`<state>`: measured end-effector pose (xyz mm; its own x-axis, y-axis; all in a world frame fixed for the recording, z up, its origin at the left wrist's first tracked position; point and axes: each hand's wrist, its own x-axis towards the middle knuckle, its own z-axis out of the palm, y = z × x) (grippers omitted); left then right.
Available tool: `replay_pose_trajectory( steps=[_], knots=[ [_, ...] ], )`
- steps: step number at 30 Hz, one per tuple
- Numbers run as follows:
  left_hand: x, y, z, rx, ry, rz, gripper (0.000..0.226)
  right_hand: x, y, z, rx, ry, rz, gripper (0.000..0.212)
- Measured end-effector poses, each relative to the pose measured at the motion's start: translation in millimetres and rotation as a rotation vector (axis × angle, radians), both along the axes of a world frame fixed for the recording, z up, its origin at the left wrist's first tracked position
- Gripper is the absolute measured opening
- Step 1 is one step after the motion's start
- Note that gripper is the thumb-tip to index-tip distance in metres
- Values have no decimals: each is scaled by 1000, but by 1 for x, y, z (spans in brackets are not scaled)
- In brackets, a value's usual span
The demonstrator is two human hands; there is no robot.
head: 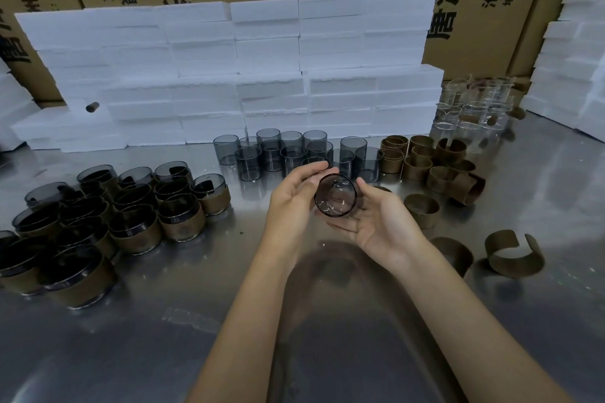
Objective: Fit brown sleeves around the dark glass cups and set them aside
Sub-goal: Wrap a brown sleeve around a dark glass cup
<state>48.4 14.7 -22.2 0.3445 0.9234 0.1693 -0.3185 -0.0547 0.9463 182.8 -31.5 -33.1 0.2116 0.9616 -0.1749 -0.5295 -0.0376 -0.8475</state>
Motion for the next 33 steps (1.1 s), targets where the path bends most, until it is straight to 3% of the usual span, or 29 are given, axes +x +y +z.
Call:
replay_pose_trajectory(
  steps=[4, 11, 19, 22, 25, 28, 31, 33],
  knots=[
    [3, -3, 4, -32, -60, -50, 31, 2, 0, -1, 2, 78, 1, 38],
    [6, -5, -3, 232, 184, -90, 60, 0, 1, 0, -37, 123, 8, 43],
    [6, -8, -1, 249, 184, -14, 58, -2, 0, -1, -1, 49, 47, 45],
    [5, -5, 1, 210, 101, 121, 41, -3, 1, -2, -18, -159, 56, 51],
    [1, -1, 4, -11, 16, 179, 22, -10, 2, 0, -22, -401, -3, 60],
    [0, 3, 5, -171, -87, 131, 26, -20, -1, -2, 99, -706, -97, 71],
    [-2, 3, 5, -235, -106, 50, 30, -22, -3, -8, 257, -966, -201, 52],
    [-3, 3, 3, -268, -110, 1, 33, -21, -3, -7, 268, -1050, -277, 58]
  ],
)
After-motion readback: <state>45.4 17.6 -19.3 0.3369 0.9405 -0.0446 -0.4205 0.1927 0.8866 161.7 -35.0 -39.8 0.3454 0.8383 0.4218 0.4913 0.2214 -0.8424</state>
